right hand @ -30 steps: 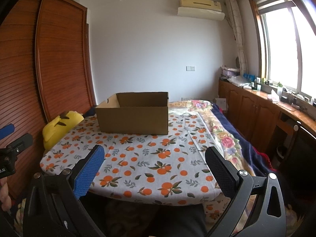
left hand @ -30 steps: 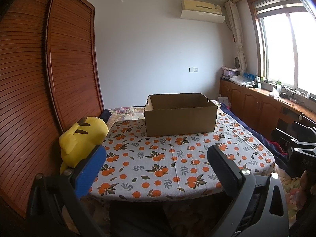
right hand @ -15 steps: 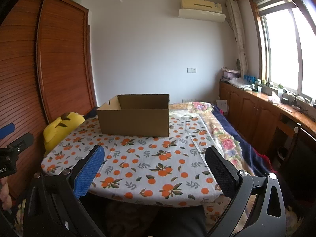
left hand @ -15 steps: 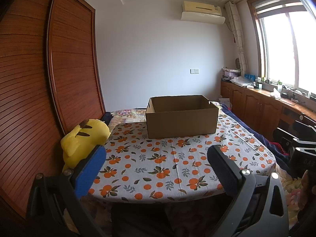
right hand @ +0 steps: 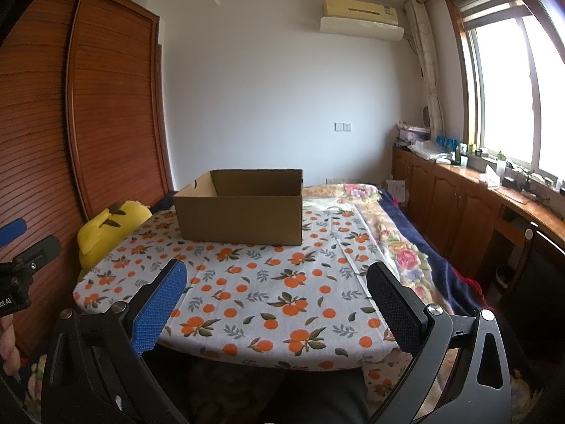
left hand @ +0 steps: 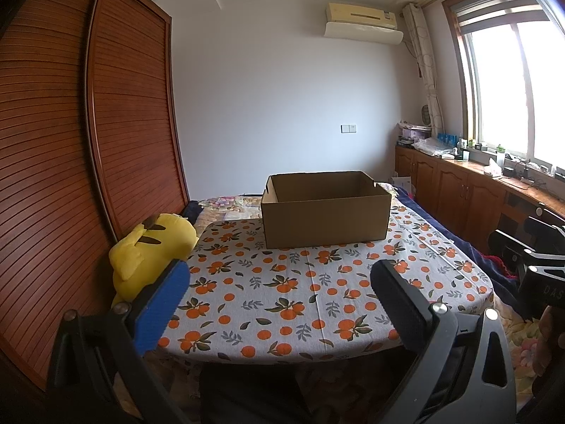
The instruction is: Organize snacks
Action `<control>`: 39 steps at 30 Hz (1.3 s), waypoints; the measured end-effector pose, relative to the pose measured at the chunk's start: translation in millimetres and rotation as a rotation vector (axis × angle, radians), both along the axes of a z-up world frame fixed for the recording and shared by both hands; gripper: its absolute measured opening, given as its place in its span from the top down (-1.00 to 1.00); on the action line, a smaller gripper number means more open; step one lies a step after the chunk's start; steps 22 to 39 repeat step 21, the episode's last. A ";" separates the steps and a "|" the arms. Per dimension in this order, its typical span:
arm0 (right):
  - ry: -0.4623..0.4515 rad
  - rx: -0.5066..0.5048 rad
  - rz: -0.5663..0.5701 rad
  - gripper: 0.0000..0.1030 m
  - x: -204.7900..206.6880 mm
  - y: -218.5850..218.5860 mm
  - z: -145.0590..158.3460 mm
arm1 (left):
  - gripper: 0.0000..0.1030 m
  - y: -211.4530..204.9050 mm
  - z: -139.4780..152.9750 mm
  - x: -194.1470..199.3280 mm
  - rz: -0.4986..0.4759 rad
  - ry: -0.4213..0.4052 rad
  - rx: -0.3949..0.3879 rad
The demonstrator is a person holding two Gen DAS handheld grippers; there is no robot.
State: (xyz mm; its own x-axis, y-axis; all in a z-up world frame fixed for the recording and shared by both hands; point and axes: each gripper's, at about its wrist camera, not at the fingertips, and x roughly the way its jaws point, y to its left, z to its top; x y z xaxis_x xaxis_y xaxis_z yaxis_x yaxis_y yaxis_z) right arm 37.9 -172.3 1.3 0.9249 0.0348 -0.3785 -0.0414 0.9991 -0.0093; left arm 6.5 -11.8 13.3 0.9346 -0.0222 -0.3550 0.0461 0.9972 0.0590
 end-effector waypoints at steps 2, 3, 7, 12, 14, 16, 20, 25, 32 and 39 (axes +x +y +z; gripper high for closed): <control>0.001 0.001 0.001 -1.00 0.0 -0.1 0.0 | -1.00 0.0 0.0 0.2 -0.001 0.001 0.000; 0.001 0.000 0.000 -1.00 -0.2 0.3 0.3 | -1.00 0.0 0.3 0.5 -0.001 0.001 0.000; 0.001 0.001 0.001 -1.00 -0.2 -0.1 -0.2 | -1.00 0.0 -0.2 0.0 0.000 -0.001 0.000; 0.001 0.001 0.001 -1.00 -0.1 -0.2 -0.3 | -1.00 -0.1 -0.4 -0.1 -0.001 0.000 -0.001; 0.001 0.000 0.001 -1.00 -0.6 0.2 0.3 | -1.00 0.2 0.1 -0.1 -0.001 0.000 -0.001; 0.001 0.000 0.002 -1.00 -0.8 0.2 0.2 | -1.00 0.1 0.0 -0.1 -0.001 0.001 -0.001; 0.001 0.000 0.003 -1.00 -0.8 0.6 0.9 | -1.00 0.0 1.0 0.1 0.000 0.001 0.000; 0.002 0.001 0.003 -1.00 -0.7 0.7 1.1 | -1.00 0.1 0.5 -0.2 0.000 0.001 -0.001; 0.002 0.001 0.003 -1.00 -0.7 0.7 1.1 | -1.00 0.1 0.5 -0.2 0.000 0.001 -0.001; 0.002 0.001 0.003 -1.00 -0.7 0.7 1.1 | -1.00 0.1 0.5 -0.2 0.000 0.001 -0.001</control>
